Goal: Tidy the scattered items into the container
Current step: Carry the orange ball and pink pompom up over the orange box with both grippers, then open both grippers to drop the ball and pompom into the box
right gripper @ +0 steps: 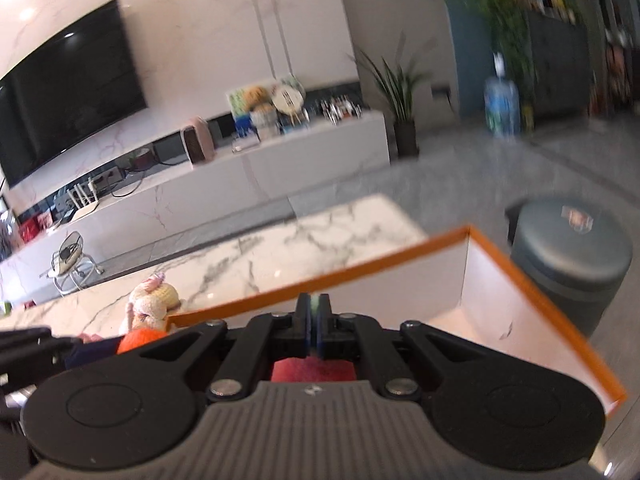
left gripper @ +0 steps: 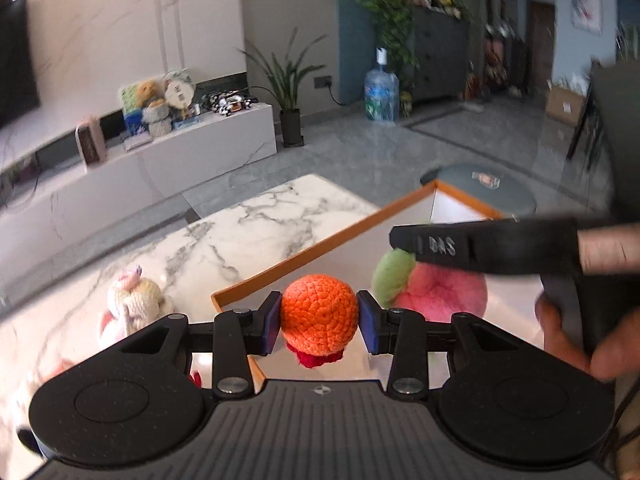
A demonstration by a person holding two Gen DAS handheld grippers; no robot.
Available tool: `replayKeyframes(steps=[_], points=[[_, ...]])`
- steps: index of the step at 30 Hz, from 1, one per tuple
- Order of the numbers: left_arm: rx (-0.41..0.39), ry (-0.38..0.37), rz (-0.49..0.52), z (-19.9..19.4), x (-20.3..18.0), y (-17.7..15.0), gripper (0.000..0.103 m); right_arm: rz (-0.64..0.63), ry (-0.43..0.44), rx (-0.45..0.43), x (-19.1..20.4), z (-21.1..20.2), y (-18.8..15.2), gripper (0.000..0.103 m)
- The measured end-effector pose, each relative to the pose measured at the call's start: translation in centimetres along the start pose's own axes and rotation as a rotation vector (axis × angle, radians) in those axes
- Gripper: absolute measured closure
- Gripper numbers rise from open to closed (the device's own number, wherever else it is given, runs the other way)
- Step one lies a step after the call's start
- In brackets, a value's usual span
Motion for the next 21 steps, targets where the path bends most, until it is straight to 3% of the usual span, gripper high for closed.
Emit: replayKeyframes(steps=[5, 8, 15, 21], points=[[0.013, -0.022, 0.147, 2.3, -1.6, -1.2, 0.057, 0.112, -0.021, 0.116, -1.5, 3.0, -1.7, 0.100], [0.056, -0.021, 0.191, 3.9, -2.3, -2.1, 0.057, 0.128, -0.009, 0.139, -2.1, 3.4, -2.1, 0.100], [0.200, 0.007, 0.186, 6.9, -2.2, -3.2, 0.056, 0.098, 0.011, 0.174, -1.8, 4.8, -2.8, 0.100], [0.251, 0.015, 0.161, 7.4, -1.3, -3.7, 0.056, 0.070, 0.006, 0.154, -1.4, 4.9, -2.9, 0.100]])
Point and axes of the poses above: each gripper's, at about its wrist camera, not at the fingertips, and z roughly the way its jaws point, x to its left, y to its top, the point moved 2 cm from there along z, roughly the way its jaws point, and after that the axes turned 15 degrees about -x, right-handed, at the moved point
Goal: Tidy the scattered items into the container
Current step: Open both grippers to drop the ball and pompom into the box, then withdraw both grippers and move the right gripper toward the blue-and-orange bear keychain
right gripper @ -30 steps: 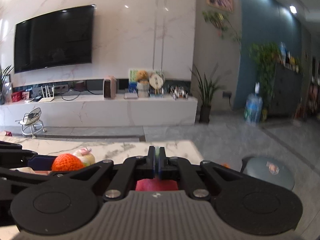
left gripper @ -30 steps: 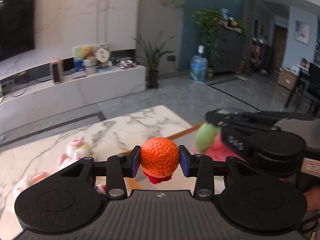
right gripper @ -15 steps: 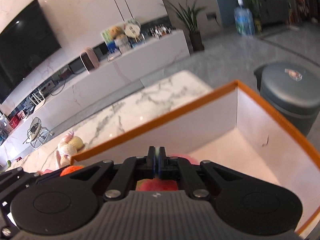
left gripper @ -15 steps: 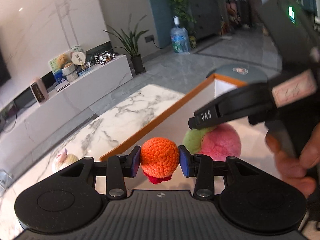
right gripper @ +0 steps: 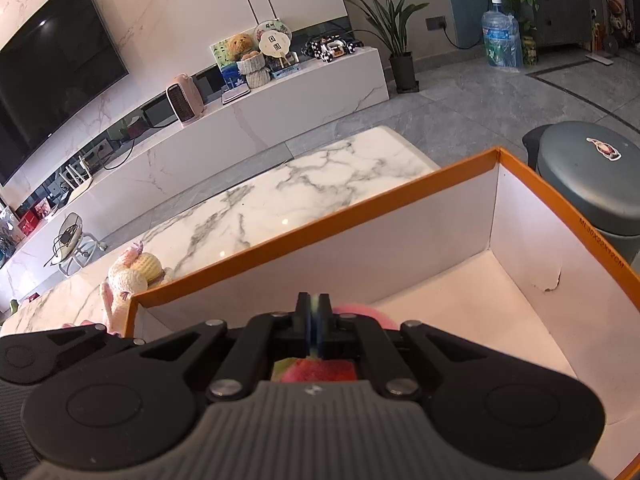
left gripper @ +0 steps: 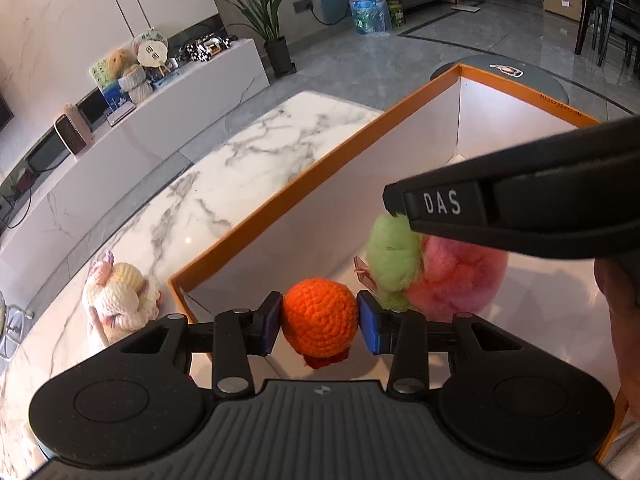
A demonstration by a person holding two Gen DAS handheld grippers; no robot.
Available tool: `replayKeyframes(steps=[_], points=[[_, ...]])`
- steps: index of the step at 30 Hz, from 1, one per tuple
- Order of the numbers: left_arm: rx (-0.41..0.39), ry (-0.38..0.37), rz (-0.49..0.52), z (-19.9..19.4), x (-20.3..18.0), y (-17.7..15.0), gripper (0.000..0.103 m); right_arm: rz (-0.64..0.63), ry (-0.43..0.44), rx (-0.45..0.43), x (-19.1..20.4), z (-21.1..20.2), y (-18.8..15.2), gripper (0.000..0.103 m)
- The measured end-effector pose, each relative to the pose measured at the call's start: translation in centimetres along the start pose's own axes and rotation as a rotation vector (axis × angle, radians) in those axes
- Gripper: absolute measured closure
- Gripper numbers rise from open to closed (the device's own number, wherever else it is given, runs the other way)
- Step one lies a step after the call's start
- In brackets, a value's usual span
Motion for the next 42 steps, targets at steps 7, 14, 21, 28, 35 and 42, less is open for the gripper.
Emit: replayKeyframes(steps=[7, 14, 21, 28, 35, 42], points=[[-0.018, -0.003, -0.038, -0.4, 0.2, -0.3, 0.035, 0.022, 0.016, -0.001, -0.4, -0.2, 0.0, 0.100], [-0.058, 0.014, -0.068, -1.5, 0.5, 0.0, 0.029, 0.025, 0.016, -0.001, -0.4, -0.4, 0.0, 0.095], [-0.102, 0.056, -0.105, -3.3, 0.9, 0.6, 0.028, 0.051, -0.008, -0.052, -0.8, -1.2, 0.3, 0.062], [-0.142, 0.115, -0.167, -6.9, 2.2, 0.8, 0.028, 0.016, -0.114, -0.189, -0.5, -3.6, 0.4, 0.061], [-0.182, 0.196, -0.232, -11.6, 4.3, -0.3, 0.028, -0.100, -0.207, -0.324, 1.4, -7.4, -0.4, 0.061], [-0.203, 0.247, -0.294, -15.3, 6.2, -2.3, 0.028, -0.185, -0.272, -0.443, 3.8, -12.1, -1.4, 0.061]])
Point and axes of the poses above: each gripper's, at about its wrist camera, not at the fingertips, and z roughly the way its jaws point, x to its left, y to its top, the point moved 2 cm from there along z, roughly the way its jaws point, and after that the axes turned 15 degrees about -x, right-handed, at the moved point
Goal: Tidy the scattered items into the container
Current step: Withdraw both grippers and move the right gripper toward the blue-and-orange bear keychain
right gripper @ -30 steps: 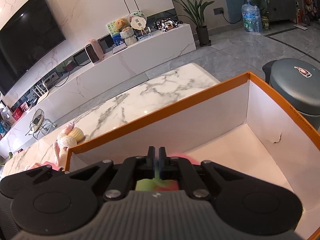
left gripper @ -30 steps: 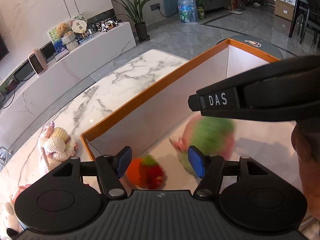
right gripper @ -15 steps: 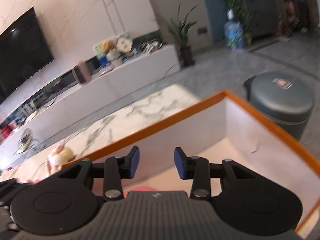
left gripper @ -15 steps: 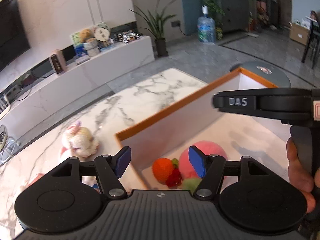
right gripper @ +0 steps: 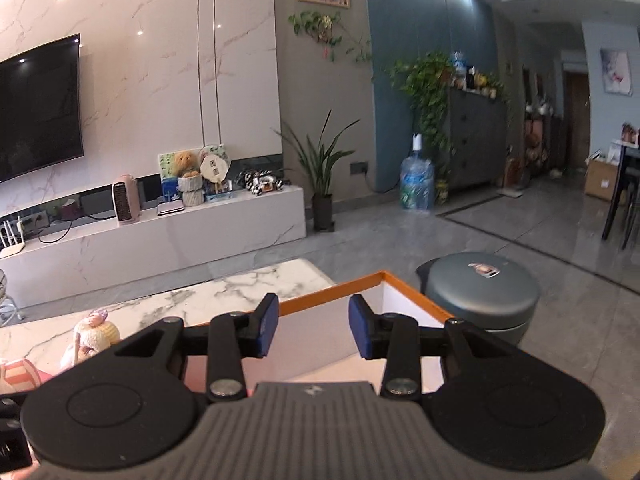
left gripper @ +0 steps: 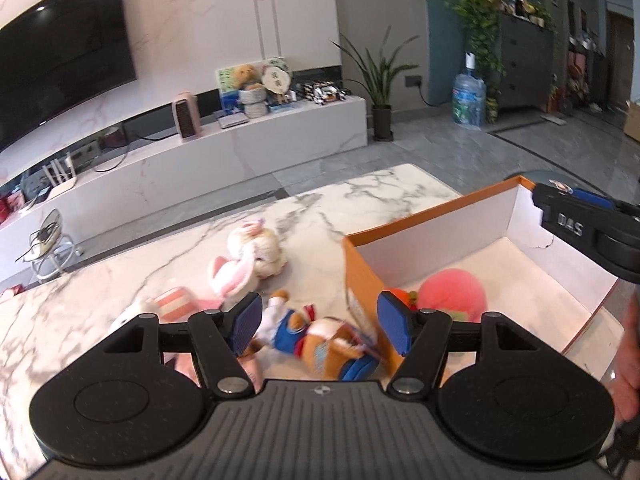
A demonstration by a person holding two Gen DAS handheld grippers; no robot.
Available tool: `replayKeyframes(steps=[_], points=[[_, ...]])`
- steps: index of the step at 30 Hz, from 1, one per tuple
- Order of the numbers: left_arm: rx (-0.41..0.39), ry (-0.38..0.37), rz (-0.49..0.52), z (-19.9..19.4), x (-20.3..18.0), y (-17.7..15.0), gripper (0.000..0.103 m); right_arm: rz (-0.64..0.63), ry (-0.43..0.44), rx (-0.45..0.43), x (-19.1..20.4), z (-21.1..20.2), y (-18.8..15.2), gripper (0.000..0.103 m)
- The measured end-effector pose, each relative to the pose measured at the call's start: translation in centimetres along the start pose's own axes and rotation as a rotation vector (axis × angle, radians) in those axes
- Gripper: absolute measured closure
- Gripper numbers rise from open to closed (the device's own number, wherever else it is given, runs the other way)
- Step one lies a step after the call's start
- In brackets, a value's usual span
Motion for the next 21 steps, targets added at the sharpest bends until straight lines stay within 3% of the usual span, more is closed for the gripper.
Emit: replayKeyframes(steps=[10, 18, 21], points=[[-0.027, 0.042, -0.102, -3.9, 4.5, -2.5, 0.028, -0.076, 0.127, -0.005, 4.4, -6.5, 2.1, 0.060], [0.020, 0.126, -0.133, -5.3, 9.4, -5.5, 0.026, -0.180, 0.226, 0.062, 10.1, -8.8, 0.0, 0.060], [0.041, 0.142, -0.148, -5.5, 11.0, -7.0, 0.026, -0.235, 0.251, 0.080, 12.1, -9.3, -1.2, 0.055]])
Point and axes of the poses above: each gripper's, at about its wrist camera, not at the fingertips, and z roughly the way its jaws point, x to its left, y to its top, the point moved 2 cm from there along z, roughly the way its jaws point, and after that the axes turned 15 degrees about -x, right-handed, at the moved point
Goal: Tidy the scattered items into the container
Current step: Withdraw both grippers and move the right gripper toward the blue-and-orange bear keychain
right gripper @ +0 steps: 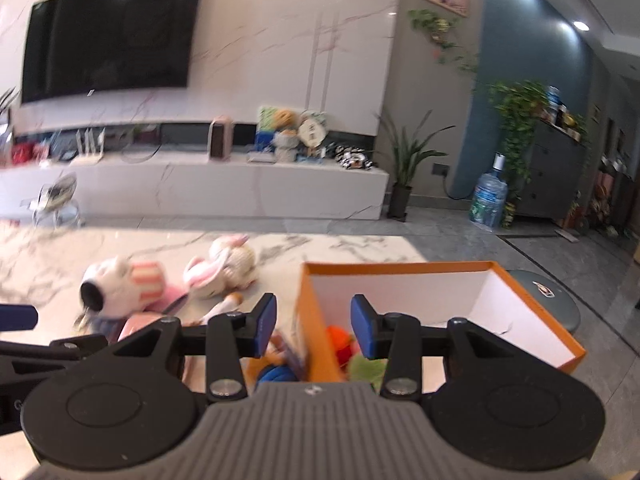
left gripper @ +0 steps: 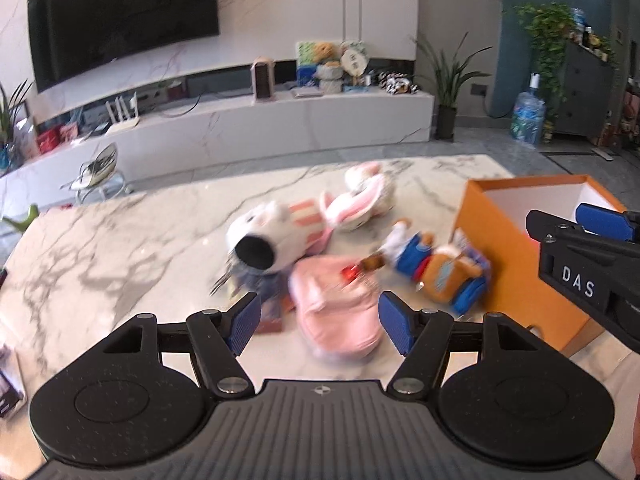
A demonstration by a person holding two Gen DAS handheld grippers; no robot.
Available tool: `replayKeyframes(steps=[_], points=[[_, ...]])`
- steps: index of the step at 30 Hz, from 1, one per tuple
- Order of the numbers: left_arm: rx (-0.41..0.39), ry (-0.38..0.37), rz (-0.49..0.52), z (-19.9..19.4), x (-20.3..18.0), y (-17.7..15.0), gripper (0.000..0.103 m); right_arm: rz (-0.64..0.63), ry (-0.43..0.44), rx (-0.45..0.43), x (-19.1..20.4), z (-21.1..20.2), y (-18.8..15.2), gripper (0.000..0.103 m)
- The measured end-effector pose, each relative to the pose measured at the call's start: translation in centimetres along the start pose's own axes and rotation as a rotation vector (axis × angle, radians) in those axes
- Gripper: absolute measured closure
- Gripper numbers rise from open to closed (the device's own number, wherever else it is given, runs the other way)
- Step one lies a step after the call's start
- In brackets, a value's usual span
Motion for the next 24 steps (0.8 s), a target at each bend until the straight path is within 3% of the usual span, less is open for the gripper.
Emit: replayKeyframes(steps=[11, 19, 24], points=[[0.011, 0.012, -0.073, 1.2, 4.9, -3.1, 0.024, -0.145, 0.037, 0.107, 6.9, 2.0, -4.0, 0.048], [0.029, 0.025, -0.127, 3.2, 6.2, -4.1, 0.021, -0.188, 0.037, 0.166, 8.3, 4.5, -6.4, 0.037], [0.043, 0.010, -0.136, 4.4, 5.9, -4.3, 0.017, -0.197, 0.039, 0.196, 8.3, 5.9, -7.3, 0.035]])
Point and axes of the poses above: each gripper's, at about its wrist camera, not at the fingertips, and z roughly the way its jaws point, x to its left, y to its top, the point moved 2 cm from there along z, roughly the way its jaws point, and after that the axes turned 15 degrees about -x, right-handed, at the moved point
